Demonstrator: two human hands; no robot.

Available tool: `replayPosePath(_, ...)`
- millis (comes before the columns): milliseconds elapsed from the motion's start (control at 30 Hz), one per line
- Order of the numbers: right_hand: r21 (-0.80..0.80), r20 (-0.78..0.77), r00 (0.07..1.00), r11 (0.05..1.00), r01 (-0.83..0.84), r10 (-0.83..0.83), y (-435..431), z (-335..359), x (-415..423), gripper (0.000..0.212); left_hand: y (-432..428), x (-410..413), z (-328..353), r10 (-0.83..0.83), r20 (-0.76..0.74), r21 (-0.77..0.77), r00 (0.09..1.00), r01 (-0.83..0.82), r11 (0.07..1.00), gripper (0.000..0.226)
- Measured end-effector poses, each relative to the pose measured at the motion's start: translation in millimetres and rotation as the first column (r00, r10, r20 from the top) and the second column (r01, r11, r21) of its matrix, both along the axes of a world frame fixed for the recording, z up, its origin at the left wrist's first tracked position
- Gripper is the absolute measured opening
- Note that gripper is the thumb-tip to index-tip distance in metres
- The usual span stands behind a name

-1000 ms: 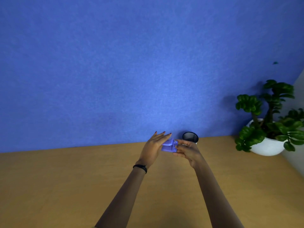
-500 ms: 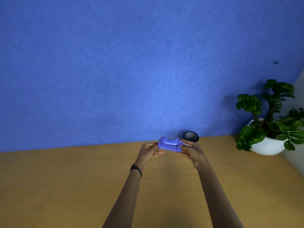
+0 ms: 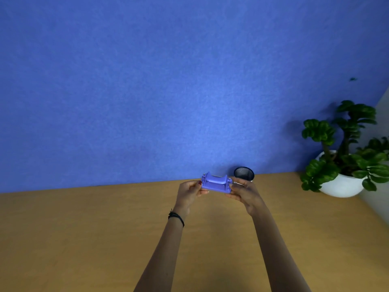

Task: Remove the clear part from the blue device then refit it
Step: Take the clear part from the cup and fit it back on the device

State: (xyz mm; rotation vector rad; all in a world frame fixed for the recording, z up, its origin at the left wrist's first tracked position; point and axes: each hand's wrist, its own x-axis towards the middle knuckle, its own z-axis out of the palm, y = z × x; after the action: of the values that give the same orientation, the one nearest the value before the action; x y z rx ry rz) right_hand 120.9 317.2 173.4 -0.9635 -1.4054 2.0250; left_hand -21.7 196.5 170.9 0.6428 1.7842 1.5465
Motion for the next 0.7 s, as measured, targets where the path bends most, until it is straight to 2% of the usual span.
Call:
replayPosePath(100, 0.003, 0.007, 1.000, 1.000, -0.004, 0.004, 0, -1, 1, 0.023, -3, -3, 3, -0.058, 0.041, -0.027, 0.998, 0.059, 0.998, 0.022)
replayPosePath(200, 0.030, 0.031, 0.999, 0.999, -0.022, 0.021, 2, -4, 4, 0.025, -5, -6, 6, -0.113, 0.174, -0.038, 0.978, 0.121, 0.992, 0.021)
replayPosePath(333, 0.056, 0.057, 0.998, 0.997, -0.044, 0.041, 2, -6, 7, 0.029, -4, -3, 10, -0.076, 0.256, -0.031, 0.964, 0.087, 0.996, 0.025)
replayPosePath(700, 0.106, 0.084, 0.993, 0.990, -0.091, 0.082, -3, -10, 11, 0.029, -5, 10, 11, -0.035, 0.116, -0.110, 0.993, 0.047, 0.993, 0.026)
